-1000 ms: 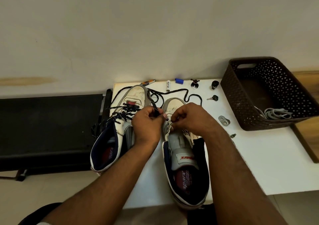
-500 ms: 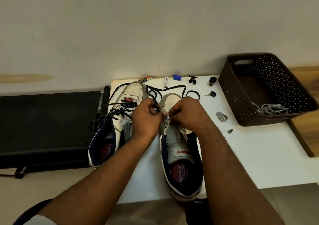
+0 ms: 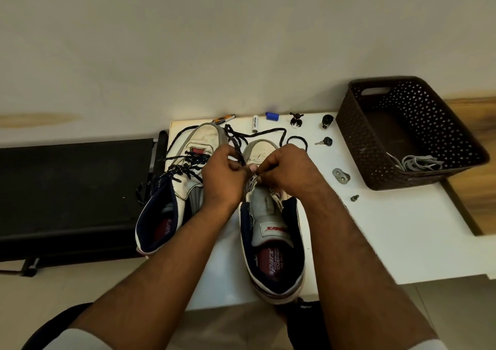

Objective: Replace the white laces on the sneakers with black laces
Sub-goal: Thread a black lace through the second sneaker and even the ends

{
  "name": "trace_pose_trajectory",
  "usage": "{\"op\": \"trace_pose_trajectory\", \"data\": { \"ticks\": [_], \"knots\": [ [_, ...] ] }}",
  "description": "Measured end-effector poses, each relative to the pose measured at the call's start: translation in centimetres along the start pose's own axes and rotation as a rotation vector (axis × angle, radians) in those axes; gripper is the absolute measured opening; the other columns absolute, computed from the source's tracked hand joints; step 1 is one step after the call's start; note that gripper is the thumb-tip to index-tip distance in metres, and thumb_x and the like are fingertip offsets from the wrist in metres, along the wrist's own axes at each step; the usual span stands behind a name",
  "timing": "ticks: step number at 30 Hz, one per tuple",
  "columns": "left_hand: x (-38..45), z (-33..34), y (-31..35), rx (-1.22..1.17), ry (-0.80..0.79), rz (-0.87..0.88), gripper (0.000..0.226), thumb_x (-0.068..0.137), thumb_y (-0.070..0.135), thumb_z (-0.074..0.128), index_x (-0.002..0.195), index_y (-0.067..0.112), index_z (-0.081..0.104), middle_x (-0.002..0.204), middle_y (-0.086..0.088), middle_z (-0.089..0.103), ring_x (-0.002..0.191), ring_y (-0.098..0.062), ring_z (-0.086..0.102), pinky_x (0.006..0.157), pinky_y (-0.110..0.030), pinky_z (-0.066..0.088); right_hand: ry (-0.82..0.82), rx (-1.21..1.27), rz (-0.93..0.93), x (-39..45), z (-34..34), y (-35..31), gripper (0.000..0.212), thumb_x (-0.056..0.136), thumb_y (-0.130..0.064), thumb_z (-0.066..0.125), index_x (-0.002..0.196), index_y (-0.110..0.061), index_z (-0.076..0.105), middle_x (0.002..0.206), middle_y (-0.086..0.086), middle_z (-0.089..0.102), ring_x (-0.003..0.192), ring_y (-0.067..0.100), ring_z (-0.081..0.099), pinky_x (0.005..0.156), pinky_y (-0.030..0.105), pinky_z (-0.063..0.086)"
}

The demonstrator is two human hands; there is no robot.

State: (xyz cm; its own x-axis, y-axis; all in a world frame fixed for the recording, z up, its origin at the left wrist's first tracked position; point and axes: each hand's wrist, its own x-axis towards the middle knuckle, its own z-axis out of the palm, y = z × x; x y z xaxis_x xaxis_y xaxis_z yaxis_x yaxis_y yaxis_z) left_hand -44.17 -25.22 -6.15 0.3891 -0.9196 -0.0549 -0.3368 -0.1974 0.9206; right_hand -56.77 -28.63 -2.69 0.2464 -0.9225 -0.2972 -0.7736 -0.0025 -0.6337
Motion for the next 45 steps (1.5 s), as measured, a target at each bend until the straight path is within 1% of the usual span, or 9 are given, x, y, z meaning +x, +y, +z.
{"op": "trace_pose_trajectory", "data": {
  "ticks": [5, 9, 13, 18, 25, 28, 32, 40, 45],
  "knots": [
    [-0.5, -0.3, 0.4, -0.044, -0.034, -0.092, 0.029, 0.076, 0.023, 0.081, 0.092, 0.011, 0.059, 0.068, 0.003, 0.06, 0.059, -0.004, 0.058, 0.054, -0.019, 0.046, 0.026, 0.057, 0.002, -0.2, 0.2, 0.1, 0.014, 0.076, -0.008, 0.075, 0.089, -0.013, 0.077, 0.071, 0.001, 0.065, 0.065, 0.015, 0.061, 0.078, 0.034, 0.058],
    [-0.3, -2.3, 2.3, 0.159, -0.336, -0.281, 0.078, 0.076, 0.058, 0.071, 0.136, 0.016, 0.046, 0.123, -0.002, 0.058, 0.094, -0.015, 0.062, 0.064, -0.029, 0.056, 0.026, 0.018, -0.016, -0.1, 0.2, 0.4, 0.019, 0.079, -0.011, 0.074, 0.097, -0.016, 0.075, 0.08, -0.001, 0.064, 0.071, 0.011, 0.059, 0.074, 0.027, 0.054],
    [-1.1, -3.4, 3.3, 0.351, -0.612, -0.279, 0.063, 0.08, 0.025, 0.072, 0.138, 0.02, 0.049, 0.1, 0.007, 0.059, 0.082, -0.007, 0.058, 0.053, -0.02, 0.047, 0.019, -0.061, -0.024, 0.5, 0.7, 0.6, 0.018, 0.082, -0.017, 0.073, 0.099, -0.021, 0.076, 0.097, 0.0, 0.07, 0.081, 0.01, 0.058, 0.075, 0.021, 0.045],
    [-1.0, -3.7, 2.9, 0.258, -0.567, -0.279, 0.041, 0.076, -0.005, 0.057, 0.111, 0.013, 0.07, 0.099, -0.016, 0.071, 0.082, -0.023, 0.066, 0.07, -0.03, 0.051, 0.082, -0.053, -0.018, 0.6, 1.6, 0.4, 0.015, 0.08, -0.022, 0.074, 0.095, -0.021, 0.077, 0.094, -0.002, 0.074, 0.081, 0.01, 0.061, 0.072, 0.02, 0.045],
    [-1.1, -3.5, 2.6, 0.225, -0.503, -0.256, 0.046, 0.076, -0.008, 0.057, 0.115, 0.013, 0.07, 0.098, 0.0, 0.064, 0.091, -0.022, 0.065, 0.085, -0.037, 0.053, 0.089, -0.035, -0.001, 0.5, 2.4, 0.3, 0.006, 0.08, -0.019, 0.071, 0.084, -0.018, 0.075, 0.082, 0.001, 0.07, 0.076, 0.014, 0.061, 0.066, 0.021, 0.041],
    [-1.1, -3.6, 2.3, 0.294, -0.478, -0.16, 0.006, 0.08, 0.012, 0.068, 0.083, 0.011, 0.073, 0.086, -0.009, 0.069, 0.077, -0.022, 0.067, 0.069, -0.03, 0.054, 0.091, -0.113, -0.012, 0.5, 2.5, 0.2, 0.01, 0.085, -0.015, 0.061, 0.082, -0.016, 0.071, 0.086, 0.005, 0.068, 0.082, 0.021, 0.062, 0.068, 0.025, 0.044],
    [-1.1, -3.3, 1.8, 0.392, -0.283, -0.032, 0.016, 0.076, 0.012, 0.069, 0.062, 0.004, 0.07, 0.06, -0.013, 0.066, 0.038, -0.011, 0.05, 0.036, -0.018, 0.039, -0.021, -0.152, -0.044, 0.5, 1.3, -0.2, 0.009, 0.087, -0.013, 0.061, 0.083, -0.012, 0.069, 0.09, 0.009, 0.068, 0.086, 0.023, 0.062, 0.073, 0.029, 0.048],
    [-0.9, -2.3, 0.9, 0.364, -0.084, -0.026, 0.019, 0.076, 0.012, 0.068, 0.061, 0.001, 0.067, 0.059, -0.015, 0.064, 0.059, -0.03, 0.063, 0.052, -0.034, 0.049, -0.3, -0.345, -0.042, -1.9, -2.6, -2.0, 0.019, 0.088, -0.014, 0.062, 0.072, -0.023, 0.057, 0.082, -0.005, 0.056, 0.08, 0.013, 0.053, 0.055, 0.02, 0.033],
    [-0.2, -2.1, 1.3, 0.357, -0.053, -0.04, 0.017, 0.075, 0.008, 0.064, 0.061, -0.003, 0.066, 0.057, -0.016, 0.06, 0.052, -0.024, 0.052, 0.05, -0.031, 0.044, -0.346, -0.439, -0.118, -4.7, -2.9, -5.3, 0.016, 0.087, -0.013, 0.061, 0.102, -0.013, 0.067, 0.105, 0.004, 0.063, 0.094, 0.019, 0.058, 0.064, 0.022, 0.043]
  ]
}}
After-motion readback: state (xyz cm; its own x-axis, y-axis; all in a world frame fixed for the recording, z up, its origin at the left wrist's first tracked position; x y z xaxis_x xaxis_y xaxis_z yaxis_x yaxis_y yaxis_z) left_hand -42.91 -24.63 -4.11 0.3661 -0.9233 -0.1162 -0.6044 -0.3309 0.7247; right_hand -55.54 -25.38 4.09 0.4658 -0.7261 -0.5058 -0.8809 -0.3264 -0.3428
